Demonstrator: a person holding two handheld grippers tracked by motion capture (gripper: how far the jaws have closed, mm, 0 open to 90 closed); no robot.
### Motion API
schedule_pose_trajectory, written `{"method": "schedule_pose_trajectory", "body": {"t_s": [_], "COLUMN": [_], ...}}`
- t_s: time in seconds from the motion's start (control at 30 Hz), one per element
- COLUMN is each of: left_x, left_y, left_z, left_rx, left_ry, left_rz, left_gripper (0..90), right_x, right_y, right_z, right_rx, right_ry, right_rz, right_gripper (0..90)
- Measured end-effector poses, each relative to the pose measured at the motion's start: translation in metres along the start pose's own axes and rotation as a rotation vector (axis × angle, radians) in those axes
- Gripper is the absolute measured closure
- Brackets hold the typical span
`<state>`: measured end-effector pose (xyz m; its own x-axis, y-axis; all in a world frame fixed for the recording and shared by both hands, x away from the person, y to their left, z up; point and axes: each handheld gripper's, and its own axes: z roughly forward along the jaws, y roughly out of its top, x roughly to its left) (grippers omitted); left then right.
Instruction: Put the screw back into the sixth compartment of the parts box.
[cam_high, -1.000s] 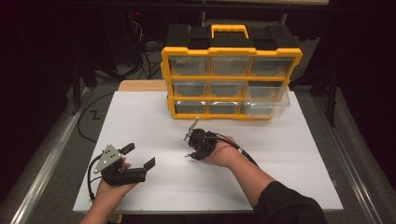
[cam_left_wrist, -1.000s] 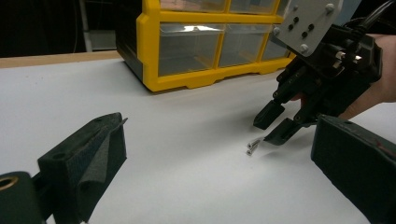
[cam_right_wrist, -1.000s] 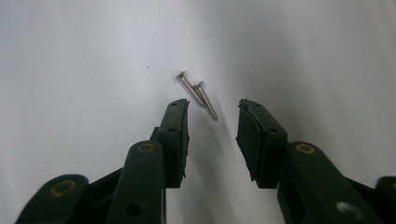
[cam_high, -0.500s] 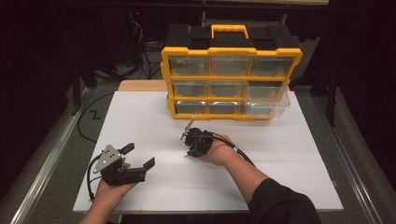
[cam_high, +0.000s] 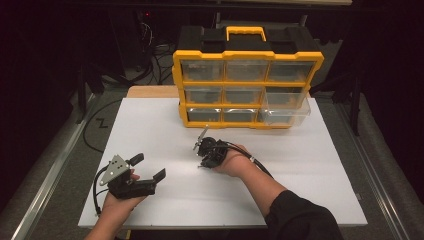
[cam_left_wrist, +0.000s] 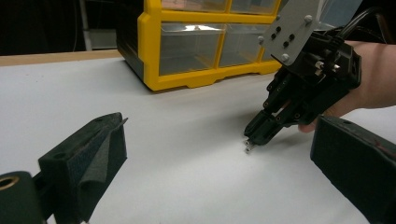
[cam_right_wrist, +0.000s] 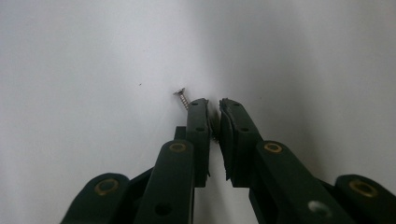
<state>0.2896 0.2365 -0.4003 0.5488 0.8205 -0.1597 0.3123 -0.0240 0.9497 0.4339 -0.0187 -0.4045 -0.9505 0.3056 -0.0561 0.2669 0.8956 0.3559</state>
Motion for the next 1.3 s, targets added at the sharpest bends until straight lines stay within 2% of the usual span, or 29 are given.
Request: {"method": "schedule_pose_trajectory", "body": {"t_s": [0.43, 0.67, 0.77, 0.9, 1.27, 1.3], "left_x": [0.001, 0.000, 0.001, 0.000, 0.000, 0.000], "left_y": [0.000, 0.000, 0.000, 0.000, 0.000, 0.000], "left_z": [-0.001, -0.001, -0.001, -0.001, -0.001, -0.001], "left_rx": [-0.001, -0.001, 0.000, 0.000, -0.002, -0.002], "left_ry": [0.002, 0.003, 0.005, 0.004, 0.004, 0.005], "left_rz": [-0.002, -0.001, -0.001, 0.000, 0.001, 0.002], "left_gripper": [4.2, 4.2, 4.2, 4.2, 4.2, 4.2], "right_x": [-0.001, 0.001, 0.001, 0.003, 0.004, 0.004], "right_y": [-0.001, 0.000, 0.000, 0.001, -0.008, -0.009], "right_z": [0.001, 0.000, 0.001, 0.000, -0.023, -0.026], "right_rx": [-0.004, 0.005, -0.009, 0.012, -0.005, 0.008], "right_ry": [0.011, -0.007, 0.005, -0.010, -0.024, -0.027], "right_rz": [0.012, 0.009, 0.007, -0.005, 0.003, -0.001], "right_gripper": [89.1, 89.9, 90.0, 90.0, 89.9, 89.9]}}
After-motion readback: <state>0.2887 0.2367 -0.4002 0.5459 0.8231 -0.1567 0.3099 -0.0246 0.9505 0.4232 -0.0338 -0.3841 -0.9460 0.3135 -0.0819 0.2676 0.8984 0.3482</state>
